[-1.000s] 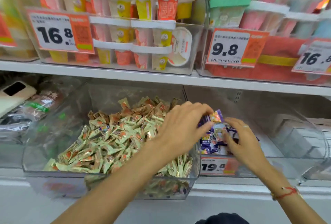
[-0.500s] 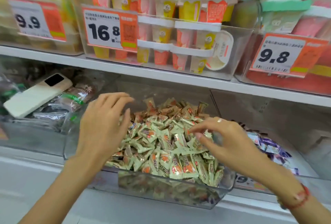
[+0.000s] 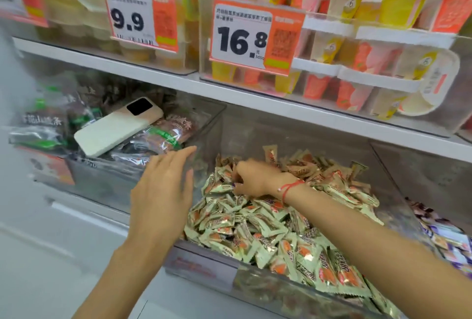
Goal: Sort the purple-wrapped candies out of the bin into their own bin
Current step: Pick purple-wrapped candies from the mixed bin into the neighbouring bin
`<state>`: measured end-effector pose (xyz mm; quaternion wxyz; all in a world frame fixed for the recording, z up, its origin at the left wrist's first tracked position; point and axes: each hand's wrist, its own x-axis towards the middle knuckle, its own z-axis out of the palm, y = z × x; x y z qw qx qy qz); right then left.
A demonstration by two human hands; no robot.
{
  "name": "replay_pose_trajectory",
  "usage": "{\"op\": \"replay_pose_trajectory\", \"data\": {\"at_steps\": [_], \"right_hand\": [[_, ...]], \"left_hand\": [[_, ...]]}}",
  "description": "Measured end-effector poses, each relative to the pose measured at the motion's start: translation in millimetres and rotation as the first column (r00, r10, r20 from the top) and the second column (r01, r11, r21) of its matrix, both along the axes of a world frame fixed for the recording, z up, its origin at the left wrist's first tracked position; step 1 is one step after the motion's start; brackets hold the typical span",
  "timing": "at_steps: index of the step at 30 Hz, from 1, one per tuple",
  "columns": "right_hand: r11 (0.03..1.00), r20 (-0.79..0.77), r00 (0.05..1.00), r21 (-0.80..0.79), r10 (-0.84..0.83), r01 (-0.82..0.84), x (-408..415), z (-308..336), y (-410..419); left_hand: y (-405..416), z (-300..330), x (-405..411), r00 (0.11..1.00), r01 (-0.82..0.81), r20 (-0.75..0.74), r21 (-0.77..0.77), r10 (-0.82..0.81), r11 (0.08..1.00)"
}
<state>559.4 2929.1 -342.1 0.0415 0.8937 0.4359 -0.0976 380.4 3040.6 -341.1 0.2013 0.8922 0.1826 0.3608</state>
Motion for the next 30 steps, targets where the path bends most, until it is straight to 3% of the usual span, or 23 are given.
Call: {"op": "replay_pose_trajectory", "data": {"at_steps": [3, 5, 9, 13, 16, 19, 20, 23, 25, 28, 30], "right_hand": [[0.995, -0.100, 0.993, 0.090, 0.059, -0.050, -9.7, 8.2, -13.3], [0.969, -0.126, 0.989, 0.244, 0.083, -0.050, -24.3, 22.3, -28.0], [0.862, -0.012, 0.995, 0.500, 0.104, -0.084, -69.5, 51.8, -84.5], [0.731, 0.230, 0.971, 0.674, -0.071, -0.106, -105.0, 66.1, -158.7], [0.596, 0.354, 0.873, 0.798, -0.335, -0.094, -107.4, 60.1, -216.8], [0.609, 0.412, 0.673, 0.790, -0.614, 0.072, -91.7, 37.3, -271.8], [0.651, 0.385, 0.667, 0.732, -0.638, 0.200, -84.9, 25.8, -287.0], [0.768, 0.144, 0.805, 0.434, -0.576, 0.471, -73.1, -2.7, -310.4], [0.748, 0.134, 0.802, 0.475, -0.582, 0.463, -71.2, 3.2, -311.1], [0.672, 0.229, 0.791, 0.684, -0.568, 0.285, -77.3, 37.3, -280.5], [0.668, 0.229, 0.854, 0.724, -0.468, 0.172, -85.2, 60.6, -235.9]], "left_hand": [[1.0, -0.4, 0.4, 1.000, 0.006, -0.002, 0.010, -0.006, 1.000], [2.0, -0.9, -0.1, 1.000, 0.008, -0.001, 0.017, -0.008, 1.000], [2.2, -0.8, -2.5, 0.999, 0.018, -0.052, 0.049, -0.016, 0.999], [1.9, -2.1, -3.4, 0.996, 0.037, -0.079, 0.077, -0.031, 0.996], [5.1, -4.4, -0.1, 0.997, 0.033, -0.077, 0.067, -0.028, 0.997], [4.5, -4.1, 1.6, 0.997, 0.053, -0.064, 0.032, -0.051, 0.998], [2.8, -4.0, 0.8, 0.997, 0.051, -0.052, 0.028, -0.050, 0.998], [-1.4, -2.4, -2.0, 0.999, 0.043, -0.013, 0.033, -0.043, 0.998], [-2.7, -3.0, -2.9, 0.999, 0.045, 0.000, 0.045, -0.045, 0.998], [-4.5, -2.1, -2.4, 0.999, 0.042, -0.004, 0.055, -0.042, 0.998], [-4.9, -0.9, -1.6, 0.999, 0.040, -0.011, 0.046, -0.040, 0.998]]}}
